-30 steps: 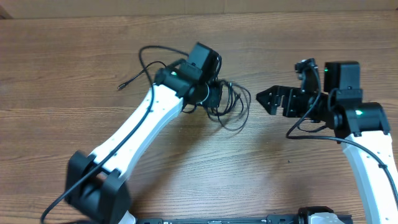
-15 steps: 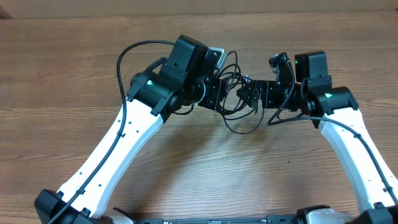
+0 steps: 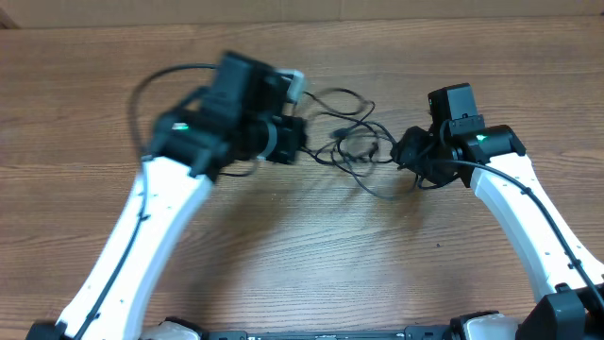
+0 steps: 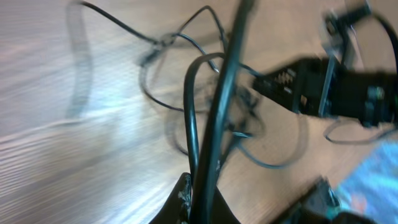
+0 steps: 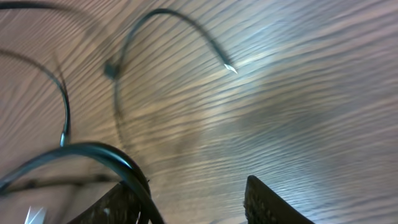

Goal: Untangle cables

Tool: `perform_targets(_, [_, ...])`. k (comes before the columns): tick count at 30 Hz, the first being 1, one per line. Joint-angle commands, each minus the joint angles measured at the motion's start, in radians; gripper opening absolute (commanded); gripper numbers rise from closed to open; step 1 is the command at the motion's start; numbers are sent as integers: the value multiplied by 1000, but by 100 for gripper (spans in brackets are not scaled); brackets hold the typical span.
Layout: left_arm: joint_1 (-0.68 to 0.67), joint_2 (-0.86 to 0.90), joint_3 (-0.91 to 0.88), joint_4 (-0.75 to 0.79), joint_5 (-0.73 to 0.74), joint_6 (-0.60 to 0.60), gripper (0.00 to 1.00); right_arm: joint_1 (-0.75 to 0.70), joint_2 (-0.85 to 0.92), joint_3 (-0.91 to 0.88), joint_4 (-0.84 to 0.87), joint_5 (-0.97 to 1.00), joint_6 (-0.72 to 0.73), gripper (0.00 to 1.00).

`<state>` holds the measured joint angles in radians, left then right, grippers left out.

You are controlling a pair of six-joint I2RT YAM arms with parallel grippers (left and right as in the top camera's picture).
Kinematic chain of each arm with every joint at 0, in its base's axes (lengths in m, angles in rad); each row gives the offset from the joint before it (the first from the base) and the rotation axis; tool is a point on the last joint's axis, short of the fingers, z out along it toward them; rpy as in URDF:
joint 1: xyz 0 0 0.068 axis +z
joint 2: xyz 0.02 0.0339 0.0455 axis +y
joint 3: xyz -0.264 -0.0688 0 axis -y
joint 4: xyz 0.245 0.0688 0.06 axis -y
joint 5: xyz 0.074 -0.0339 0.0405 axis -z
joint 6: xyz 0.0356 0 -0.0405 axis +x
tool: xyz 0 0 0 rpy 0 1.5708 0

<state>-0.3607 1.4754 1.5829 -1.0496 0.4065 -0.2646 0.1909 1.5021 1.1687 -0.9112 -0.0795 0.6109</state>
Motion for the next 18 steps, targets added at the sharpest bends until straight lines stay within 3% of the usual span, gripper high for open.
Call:
perform_targets(1, [109, -81, 19, -20, -25, 34, 4, -21, 8, -3, -3, 183, 77, 48])
perform_targets(7, [262, -109, 19, -43, -14, 34, 4, -21, 8, -3, -4, 185, 77, 39])
perform_targets(13, [320, -109, 19, -37, -24, 36, 4, -21, 8, -3, -4, 184, 77, 39])
perform_targets(15, [325, -109, 19, -21, -20, 35, 4, -21, 8, -3, -3, 182, 73, 40])
perform_targets(18, [318, -109, 19, 9, 70, 43, 4, -19, 8, -3, 29, 58, -12, 51])
